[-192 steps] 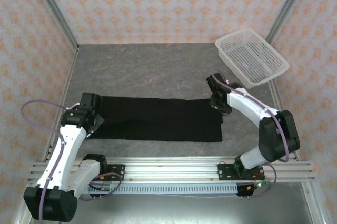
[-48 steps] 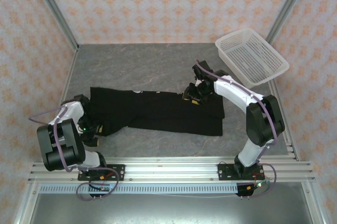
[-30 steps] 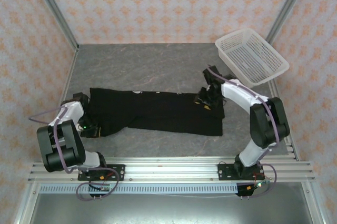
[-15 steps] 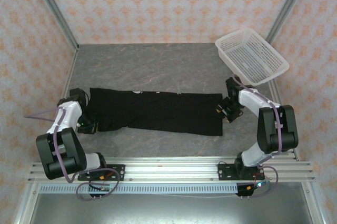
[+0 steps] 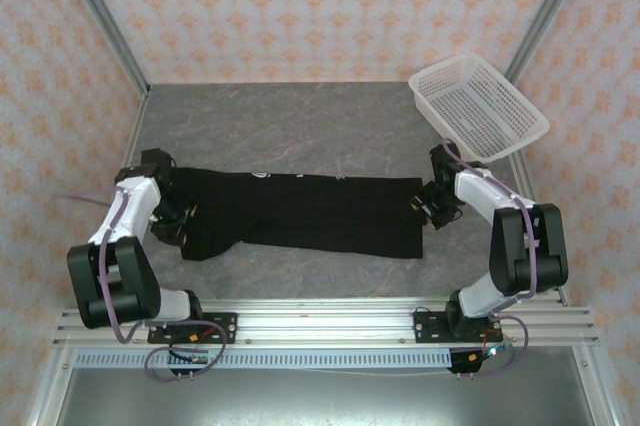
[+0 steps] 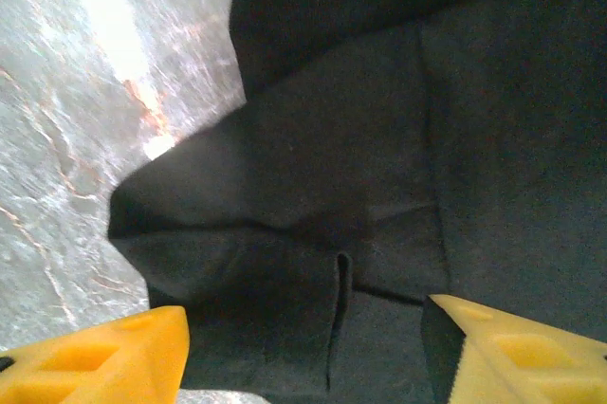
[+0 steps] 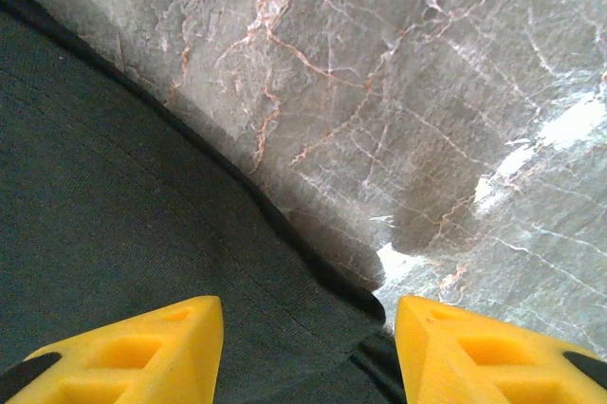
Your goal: Fold and stack the t-shirts
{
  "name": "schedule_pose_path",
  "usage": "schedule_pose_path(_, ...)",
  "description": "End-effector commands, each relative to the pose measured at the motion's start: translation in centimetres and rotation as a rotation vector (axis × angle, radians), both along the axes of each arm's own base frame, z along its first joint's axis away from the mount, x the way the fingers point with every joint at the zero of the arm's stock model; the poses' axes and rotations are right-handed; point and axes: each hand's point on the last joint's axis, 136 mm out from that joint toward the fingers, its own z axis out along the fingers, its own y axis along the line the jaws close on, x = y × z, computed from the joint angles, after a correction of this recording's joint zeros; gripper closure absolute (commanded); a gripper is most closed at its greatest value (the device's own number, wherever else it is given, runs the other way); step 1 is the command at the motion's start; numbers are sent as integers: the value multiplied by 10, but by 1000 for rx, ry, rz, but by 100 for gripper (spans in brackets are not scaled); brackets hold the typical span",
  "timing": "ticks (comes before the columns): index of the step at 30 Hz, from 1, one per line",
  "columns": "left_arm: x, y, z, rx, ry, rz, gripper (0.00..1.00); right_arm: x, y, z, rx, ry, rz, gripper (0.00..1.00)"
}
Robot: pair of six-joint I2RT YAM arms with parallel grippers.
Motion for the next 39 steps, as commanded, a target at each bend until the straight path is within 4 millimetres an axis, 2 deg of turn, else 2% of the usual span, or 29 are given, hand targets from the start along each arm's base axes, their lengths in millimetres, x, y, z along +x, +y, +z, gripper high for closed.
schedule_pose_path(1, 14, -3, -4, 4, 5, 24, 32, 2, -3, 7, -20, -22, 15, 49)
schedule_pose_path(5, 9, -2, -14, 13, 74, 17, 40, 0, -3, 9, -22, -21, 22, 50)
schedule_pose_path(8, 0, -3, -14, 23, 106, 1, 52, -2, -7, 11, -40, -20, 21, 50)
schedule_pose_path(13, -12, -1, -8, 45, 109, -1, 89, -9, -7, 6, -35, -12, -18, 50)
schedule_pose_path(16, -13, -1, -6, 48, 108, -7, 97, -9, -5, -3, -16, -9, -42, 51)
schedule_pose_path(19, -13, -1, -3, 51, 94, -6, 100, -10, -5, -12, -6, 6, -57, 59)
schedule_pose_path(24, -14, 0, 1, 56, 82, -8, 100, -17, -5, -22, 2, 20, -93, 64)
schedule_pose_path(28, -14, 0, 3, 57, 74, -11, 100, -13, -5, -28, 8, 2, -118, 68)
schedule_pose_path(31, -11, 0, 4, 58, 67, -17, 100, -2, -6, -30, -3, -10, -122, 82)
schedule_pose_path(35, 2, 4, 14, 76, 32, -47, 100, 12, -7, -21, -8, -48, -121, 100)
schedule_pose_path(39, 31, 13, 38, 116, -44, -85, 100, 20, -8, 4, -11, -94, -114, 100)
